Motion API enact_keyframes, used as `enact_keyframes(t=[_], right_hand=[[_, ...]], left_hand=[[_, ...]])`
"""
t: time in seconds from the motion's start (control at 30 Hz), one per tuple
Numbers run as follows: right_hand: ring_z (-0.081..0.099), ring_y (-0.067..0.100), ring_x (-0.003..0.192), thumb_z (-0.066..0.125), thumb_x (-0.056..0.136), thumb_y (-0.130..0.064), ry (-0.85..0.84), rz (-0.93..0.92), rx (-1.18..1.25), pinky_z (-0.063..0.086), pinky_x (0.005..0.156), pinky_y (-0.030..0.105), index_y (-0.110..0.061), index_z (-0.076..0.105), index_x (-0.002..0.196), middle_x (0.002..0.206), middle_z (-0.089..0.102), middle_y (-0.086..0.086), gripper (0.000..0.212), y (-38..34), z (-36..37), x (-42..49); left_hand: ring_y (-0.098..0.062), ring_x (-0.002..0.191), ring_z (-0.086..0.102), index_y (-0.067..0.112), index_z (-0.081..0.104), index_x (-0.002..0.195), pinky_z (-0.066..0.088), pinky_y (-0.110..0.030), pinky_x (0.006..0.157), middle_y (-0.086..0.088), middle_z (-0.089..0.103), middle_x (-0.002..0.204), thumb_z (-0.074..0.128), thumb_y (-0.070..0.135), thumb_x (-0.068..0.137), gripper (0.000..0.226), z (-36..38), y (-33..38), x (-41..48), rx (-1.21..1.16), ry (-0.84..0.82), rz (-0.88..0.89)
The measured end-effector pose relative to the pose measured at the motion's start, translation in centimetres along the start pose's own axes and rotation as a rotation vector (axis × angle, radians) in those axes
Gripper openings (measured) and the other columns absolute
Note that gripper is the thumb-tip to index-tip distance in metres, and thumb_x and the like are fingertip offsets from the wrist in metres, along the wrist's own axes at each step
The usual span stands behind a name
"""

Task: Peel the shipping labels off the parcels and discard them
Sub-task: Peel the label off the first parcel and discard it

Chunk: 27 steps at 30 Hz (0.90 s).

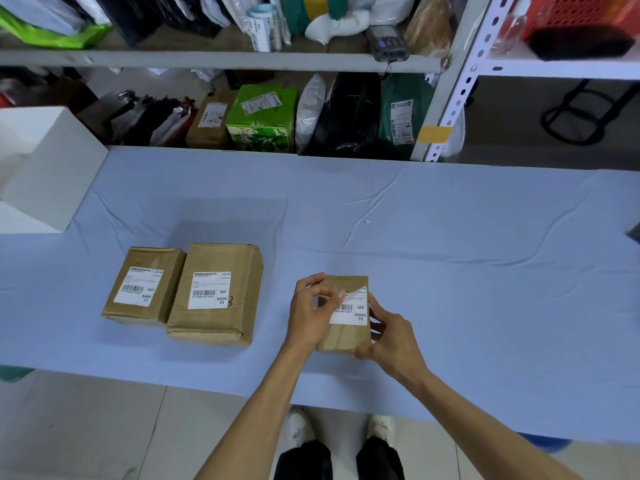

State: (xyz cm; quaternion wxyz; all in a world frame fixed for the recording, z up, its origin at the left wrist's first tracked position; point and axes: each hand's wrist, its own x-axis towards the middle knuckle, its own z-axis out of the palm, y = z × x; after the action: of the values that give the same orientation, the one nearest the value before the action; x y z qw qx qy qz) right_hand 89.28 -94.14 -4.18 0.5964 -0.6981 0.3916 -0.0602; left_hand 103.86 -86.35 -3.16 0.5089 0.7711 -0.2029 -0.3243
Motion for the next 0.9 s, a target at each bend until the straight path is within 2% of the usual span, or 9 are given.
enact_keyframes(t=[0.07,0.13,0.2,0.37,0.53,0.63,0.8,0.9], right_hand=[[0.07,0.005,0.082,0.079,0.05,0.001,0.0,0.001,-0.001,0.057,0.069,0.018,-0.049,0.049,0.119,0.092,0.073,-0.019,0.09,0.0,-0.01,0.03],[0.07,0.004,0.083,0.08,0.05,0.002,0.0,0.008,0.0,0.056,0.068,0.017,-0.046,0.049,0.121,0.093,0.073,-0.018,0.091,0.03,-0.02,0.04],[0.07,0.004,0.083,0.08,0.05,0.003,0.0,0.017,0.006,0.055,0.067,0.016,-0.046,0.048,0.121,0.093,0.073,-0.018,0.092,0.07,-0.03,0.0],[0.069,0.002,0.082,0.08,0.05,0.005,0.0,0.022,-0.004,0.055,0.065,0.016,-0.048,0.049,0.114,0.086,0.071,-0.025,0.089,-0.06,-0.13,0.04],[0.069,0.003,0.08,0.08,0.049,0.004,-0.003,0.027,-0.009,0.056,0.064,0.017,-0.046,0.051,0.114,0.086,0.072,-0.022,0.088,-0.3,-0.12,0.13],[0.069,0.002,0.08,0.079,0.049,0.005,-0.001,0.028,-0.003,0.054,0.063,0.015,-0.049,0.05,0.113,0.087,0.072,-0.024,0.088,-0.4,-0.14,0.13],[0.07,0.007,0.082,0.078,0.051,0.006,0.001,0.045,0.011,0.055,0.063,0.018,-0.032,0.055,0.126,0.093,0.073,-0.014,0.088,-0.33,-0.13,0.08],[0.07,0.006,0.082,0.078,0.051,0.006,0.001,0.04,0.009,0.055,0.063,0.017,-0.029,0.056,0.128,0.094,0.073,-0.014,0.086,-0.35,-0.1,0.09]], left_hand=[[-0.007,0.122,0.047,0.016,0.066,0.075,0.045,-0.016,0.09,0.01,0.048,0.132,0.071,0.024,0.084,0.013,-0.01,-0.02,0.01,-0.003,-0.004,0.0],[-0.006,0.12,0.046,0.015,0.067,0.077,0.043,-0.006,0.081,0.01,0.048,0.132,0.071,0.024,0.084,0.013,-0.03,0.04,-0.02,0.0,-0.006,0.0],[-0.005,0.119,0.046,0.015,0.067,0.077,0.041,-0.001,0.074,0.01,0.048,0.133,0.071,0.024,0.084,0.012,-0.06,0.04,-0.07,0.0,-0.005,0.001],[-0.004,0.12,0.047,0.016,0.067,0.074,0.039,0.0,0.074,0.01,0.049,0.132,0.072,0.024,0.083,0.013,-0.22,0.14,-0.05,-0.014,-0.016,-0.003],[-0.006,0.121,0.047,0.019,0.066,0.071,0.037,-0.01,0.084,0.01,0.049,0.132,0.072,0.023,0.083,0.014,-0.31,0.16,-0.01,-0.024,-0.019,0.0],[-0.006,0.121,0.047,0.017,0.067,0.073,0.039,-0.009,0.08,0.009,0.049,0.133,0.073,0.023,0.083,0.013,-0.29,0.25,-0.01,-0.031,-0.02,-0.009],[-0.008,0.121,0.047,0.014,0.068,0.076,0.044,-0.005,0.071,0.009,0.048,0.133,0.073,0.022,0.083,0.012,-0.21,0.14,0.12,-0.038,-0.017,-0.019],[-0.009,0.121,0.047,0.014,0.068,0.075,0.045,-0.002,0.07,0.008,0.048,0.133,0.073,0.021,0.083,0.012,-0.24,0.07,0.06,-0.054,-0.016,-0.016]])
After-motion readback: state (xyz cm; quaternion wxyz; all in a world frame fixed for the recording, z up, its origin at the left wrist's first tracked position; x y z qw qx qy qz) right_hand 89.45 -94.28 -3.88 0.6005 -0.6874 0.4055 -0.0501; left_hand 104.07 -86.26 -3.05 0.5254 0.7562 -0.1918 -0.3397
